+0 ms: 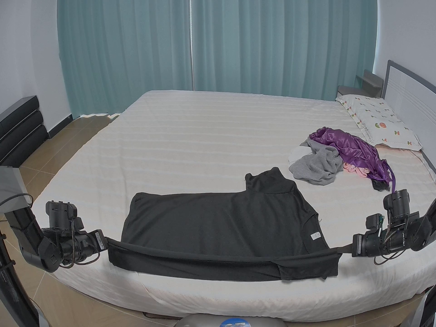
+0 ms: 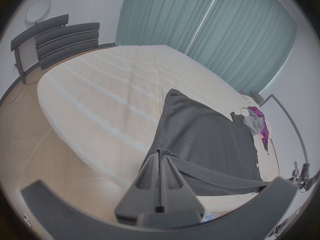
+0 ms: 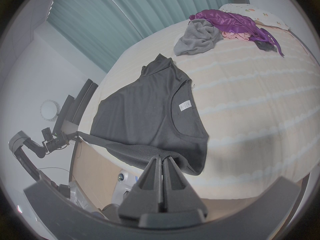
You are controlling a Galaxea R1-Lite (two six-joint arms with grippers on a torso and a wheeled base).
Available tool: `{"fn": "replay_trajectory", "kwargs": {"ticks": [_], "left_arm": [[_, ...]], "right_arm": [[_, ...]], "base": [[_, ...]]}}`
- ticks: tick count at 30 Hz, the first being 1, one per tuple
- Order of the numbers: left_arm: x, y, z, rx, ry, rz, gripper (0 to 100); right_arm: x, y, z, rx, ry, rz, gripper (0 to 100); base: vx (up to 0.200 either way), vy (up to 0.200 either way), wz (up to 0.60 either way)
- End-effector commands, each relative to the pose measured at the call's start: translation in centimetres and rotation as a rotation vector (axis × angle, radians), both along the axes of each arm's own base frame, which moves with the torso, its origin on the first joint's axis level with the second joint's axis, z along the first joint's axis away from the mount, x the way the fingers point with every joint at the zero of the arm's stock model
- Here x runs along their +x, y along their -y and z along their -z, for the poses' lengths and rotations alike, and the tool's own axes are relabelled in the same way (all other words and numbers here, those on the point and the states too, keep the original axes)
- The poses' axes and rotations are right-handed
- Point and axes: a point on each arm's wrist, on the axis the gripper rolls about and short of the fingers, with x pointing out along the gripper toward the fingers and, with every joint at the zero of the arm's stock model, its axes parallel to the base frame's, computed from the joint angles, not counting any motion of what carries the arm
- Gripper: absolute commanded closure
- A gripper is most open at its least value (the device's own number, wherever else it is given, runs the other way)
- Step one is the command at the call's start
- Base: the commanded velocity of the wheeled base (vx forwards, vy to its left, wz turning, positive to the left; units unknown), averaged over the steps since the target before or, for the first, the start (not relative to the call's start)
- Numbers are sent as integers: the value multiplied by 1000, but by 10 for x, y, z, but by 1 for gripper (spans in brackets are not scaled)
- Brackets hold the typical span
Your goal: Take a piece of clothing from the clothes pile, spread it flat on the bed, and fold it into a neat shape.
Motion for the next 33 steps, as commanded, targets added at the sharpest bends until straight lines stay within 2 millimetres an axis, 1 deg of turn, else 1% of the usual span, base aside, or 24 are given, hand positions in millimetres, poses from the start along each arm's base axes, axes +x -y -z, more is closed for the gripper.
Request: {"fn": "replay_trajectory", "kwargs": {"ticks": [1,6,10,12,13,15,17,22,23,28,33], "left_arm": [[5,-1,4,-5,-7,-5,100],[7,-1,2,-15,5,-30,100],[4,-1,1,-17,0,-33,100],[-1,-1,-2,-16,3,-33,100],[-1,-1,-2,-16,3,-33,100],[-12,1,-3,-16,-7,-27,100],[-20,3,-6,-14,-9,-19,100],[-32,7,-17,-12,14,-4,100],[-35,7,-18,-12,16,-4,100],[-47,8,-14,-11,-16,0,100],[-49,7,-13,-11,-27,-2,100]], "right_arm": [[9,0,6,5,-18,7,100],[12,0,5,4,-10,8,100],[9,0,2,6,-3,12,100],[1,1,-3,7,7,16,100],[1,1,-3,7,7,16,100],[-10,1,-6,6,10,13,100],[-17,2,-10,7,23,19,100],[-33,5,-23,8,69,33,100],[-38,5,-24,7,71,34,100],[-47,5,-21,4,55,33,100],[-51,3,-18,1,42,19,100]], "base": [[0,0,0],[0,0,0],[0,0,0],[0,0,0],[0,0,0],[0,0,0],[0,0,0],[0,0,0],[0,0,0],[0,0,0],[0,0,0]]}}
